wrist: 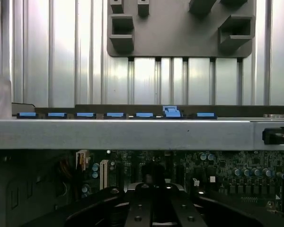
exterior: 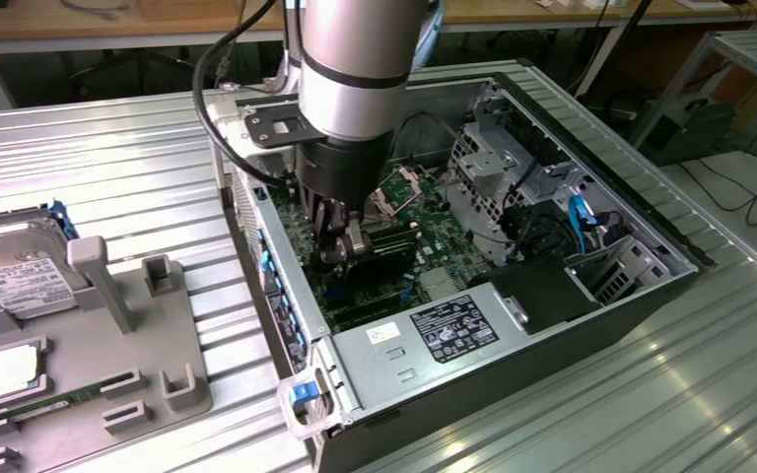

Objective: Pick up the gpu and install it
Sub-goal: 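Press down on the gpu until it lock into place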

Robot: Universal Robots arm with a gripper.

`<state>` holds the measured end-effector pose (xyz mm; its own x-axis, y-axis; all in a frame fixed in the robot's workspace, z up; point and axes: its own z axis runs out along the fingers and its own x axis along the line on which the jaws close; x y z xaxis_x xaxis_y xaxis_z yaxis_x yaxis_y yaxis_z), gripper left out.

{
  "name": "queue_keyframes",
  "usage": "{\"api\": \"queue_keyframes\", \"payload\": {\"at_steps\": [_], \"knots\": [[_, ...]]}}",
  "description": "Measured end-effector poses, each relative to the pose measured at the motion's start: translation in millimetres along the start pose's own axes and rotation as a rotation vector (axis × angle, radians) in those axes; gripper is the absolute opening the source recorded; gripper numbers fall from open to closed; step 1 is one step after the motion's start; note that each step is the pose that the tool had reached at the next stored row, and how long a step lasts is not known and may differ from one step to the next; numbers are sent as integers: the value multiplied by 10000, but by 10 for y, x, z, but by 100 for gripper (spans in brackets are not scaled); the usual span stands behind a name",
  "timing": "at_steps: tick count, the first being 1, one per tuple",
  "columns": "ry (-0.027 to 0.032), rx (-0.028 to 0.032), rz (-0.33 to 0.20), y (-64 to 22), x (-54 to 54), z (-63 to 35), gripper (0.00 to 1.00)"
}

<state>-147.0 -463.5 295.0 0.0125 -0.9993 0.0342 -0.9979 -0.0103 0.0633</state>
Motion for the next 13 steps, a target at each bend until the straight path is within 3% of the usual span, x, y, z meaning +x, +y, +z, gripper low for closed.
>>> {"api": "queue_keyframes", "payload": {"at_steps": [4,7,8,9,10,12,13], "knots": [[0,29,-12,-21,-10,-5,11],[2,2,-14,-13,-6,-150,11],[-4,-52,-17,-15,-6,-149,11],[-3,-146,-21,-18,-7,-150,11],[-4,-299,-26,-31,-9,-152,11],[-7,-545,-35,-72,-14,-154,11],[-9,-621,-38,-92,-16,-155,11]]}}
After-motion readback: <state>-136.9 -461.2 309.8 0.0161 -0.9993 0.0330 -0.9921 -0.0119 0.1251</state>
